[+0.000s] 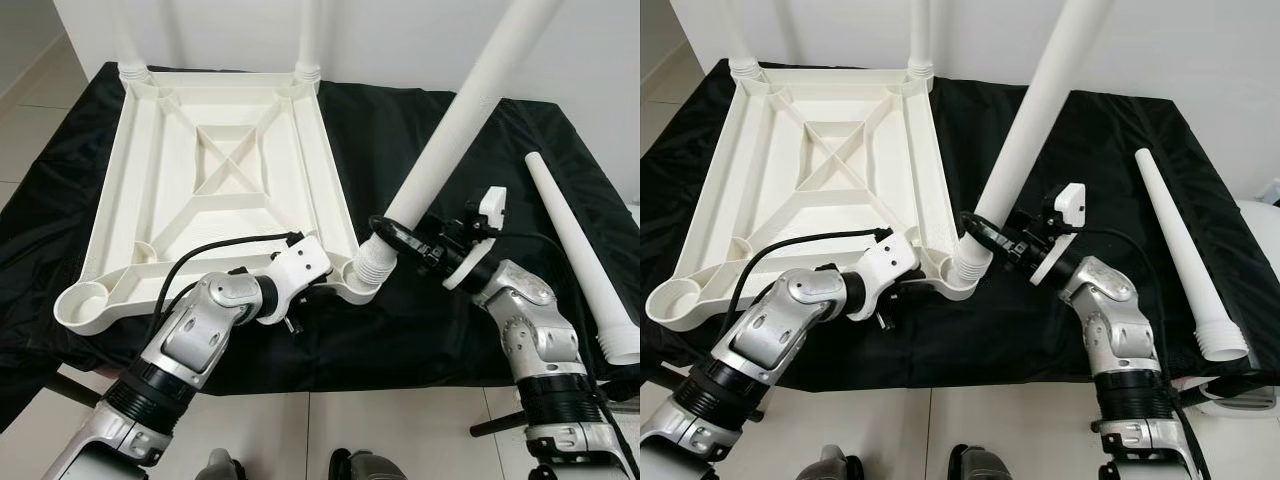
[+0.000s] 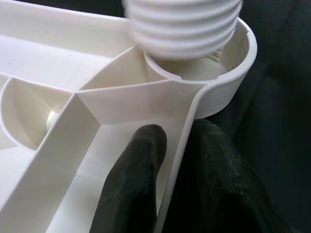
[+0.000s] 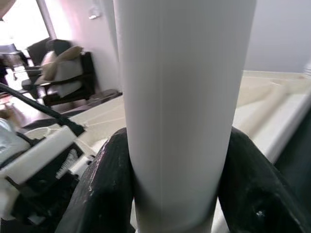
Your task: Building children table
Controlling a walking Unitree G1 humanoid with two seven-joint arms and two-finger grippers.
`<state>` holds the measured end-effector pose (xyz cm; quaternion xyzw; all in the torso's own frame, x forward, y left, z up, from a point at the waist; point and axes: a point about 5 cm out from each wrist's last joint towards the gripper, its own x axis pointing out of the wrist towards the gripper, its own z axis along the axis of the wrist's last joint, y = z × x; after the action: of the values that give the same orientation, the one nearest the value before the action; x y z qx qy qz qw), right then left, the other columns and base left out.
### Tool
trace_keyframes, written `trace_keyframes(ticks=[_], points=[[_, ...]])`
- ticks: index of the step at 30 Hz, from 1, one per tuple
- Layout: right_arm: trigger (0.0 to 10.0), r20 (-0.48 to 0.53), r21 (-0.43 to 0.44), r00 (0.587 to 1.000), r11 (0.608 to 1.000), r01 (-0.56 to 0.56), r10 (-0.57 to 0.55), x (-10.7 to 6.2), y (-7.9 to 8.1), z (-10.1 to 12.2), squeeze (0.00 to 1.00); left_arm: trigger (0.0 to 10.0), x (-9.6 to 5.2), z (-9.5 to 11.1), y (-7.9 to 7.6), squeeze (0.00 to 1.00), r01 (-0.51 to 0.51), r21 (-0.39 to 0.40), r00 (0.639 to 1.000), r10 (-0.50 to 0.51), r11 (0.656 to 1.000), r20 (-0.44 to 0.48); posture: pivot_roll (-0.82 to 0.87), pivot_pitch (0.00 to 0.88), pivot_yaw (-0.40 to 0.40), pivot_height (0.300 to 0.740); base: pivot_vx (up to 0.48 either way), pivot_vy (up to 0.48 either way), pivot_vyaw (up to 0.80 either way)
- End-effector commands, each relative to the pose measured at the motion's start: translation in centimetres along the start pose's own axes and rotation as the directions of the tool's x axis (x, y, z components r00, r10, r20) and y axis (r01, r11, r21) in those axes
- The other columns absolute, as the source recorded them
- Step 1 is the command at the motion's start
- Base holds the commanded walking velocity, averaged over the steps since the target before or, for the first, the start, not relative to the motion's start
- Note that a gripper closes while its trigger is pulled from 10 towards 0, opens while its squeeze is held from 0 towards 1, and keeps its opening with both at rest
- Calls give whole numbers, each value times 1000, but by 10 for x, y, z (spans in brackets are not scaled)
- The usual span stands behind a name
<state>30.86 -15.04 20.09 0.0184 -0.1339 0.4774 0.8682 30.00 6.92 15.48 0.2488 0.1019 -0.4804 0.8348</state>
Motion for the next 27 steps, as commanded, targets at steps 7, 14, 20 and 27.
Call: trace_keyframes(ticks=[7, 14, 20, 27], points=[[10000, -34, 34, 997, 997, -68, 69, 6, 8, -10, 0, 10000, 2, 5, -8, 0, 61, 20, 998, -61, 998, 1, -41, 121, -51, 740, 0, 0, 0], [10000, -81, 35, 995, 997, -62, 65, 2, 5, -18, 0, 10000, 1, 6, -8, 0, 57, 20, 998, -57, 998, -2, -42, 124, -54, 740, 0, 0, 0], [10000, -131, 32, 989, 997, -66, 69, -10, 5, -22, 0, 10000, 0, 5, -9, 0, 54, 19, 999, -54, 998, -4, -45, 126, -52, 740, 0, 0, 0], [10000, -145, 41, 985, 996, -84, 89, -17, 9, -21, 0, 10000, 0, 5, -9, 0, 53, 23, 999, -53, 998, -8, -51, 128, -47, 740, 0, 0, 0]])
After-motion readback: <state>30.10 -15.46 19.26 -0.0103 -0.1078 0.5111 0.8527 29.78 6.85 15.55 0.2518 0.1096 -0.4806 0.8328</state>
